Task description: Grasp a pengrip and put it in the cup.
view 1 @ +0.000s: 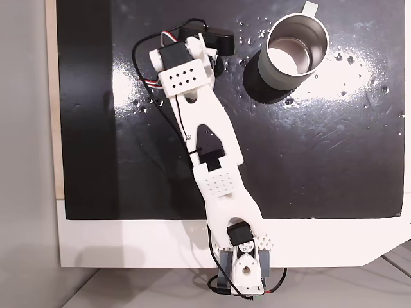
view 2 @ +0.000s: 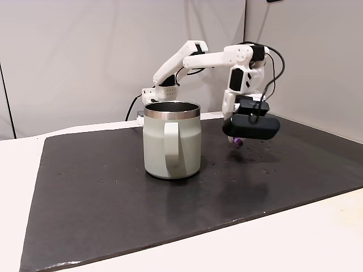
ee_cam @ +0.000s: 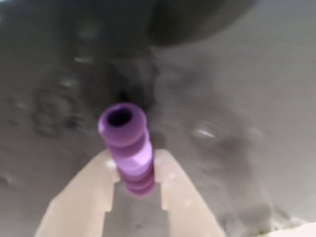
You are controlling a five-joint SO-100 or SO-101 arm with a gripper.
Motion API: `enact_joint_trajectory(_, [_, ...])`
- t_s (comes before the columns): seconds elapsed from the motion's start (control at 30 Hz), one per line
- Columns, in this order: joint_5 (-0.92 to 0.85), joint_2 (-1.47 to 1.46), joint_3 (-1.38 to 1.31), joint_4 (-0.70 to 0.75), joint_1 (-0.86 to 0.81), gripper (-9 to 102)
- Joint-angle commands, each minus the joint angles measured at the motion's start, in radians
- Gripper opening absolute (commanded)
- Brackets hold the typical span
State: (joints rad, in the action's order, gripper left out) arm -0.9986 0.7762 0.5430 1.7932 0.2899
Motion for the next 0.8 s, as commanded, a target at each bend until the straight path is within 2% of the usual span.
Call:
enact_joint_trajectory(0.0, [0.003, 0.27, 0.133, 0.012, -0.012, 0])
enact_joint_trajectory(0.5, [-0.014, 0.976, 0.765, 0.017, -0.055, 0])
enact_joint_trajectory(0.63, [-0.066, 1.092, 0.807, 0.018, -0.152, 0])
enact_joint_trajectory(0.77, [-0.138, 1.112, 0.719, 0.017, -0.285, 0])
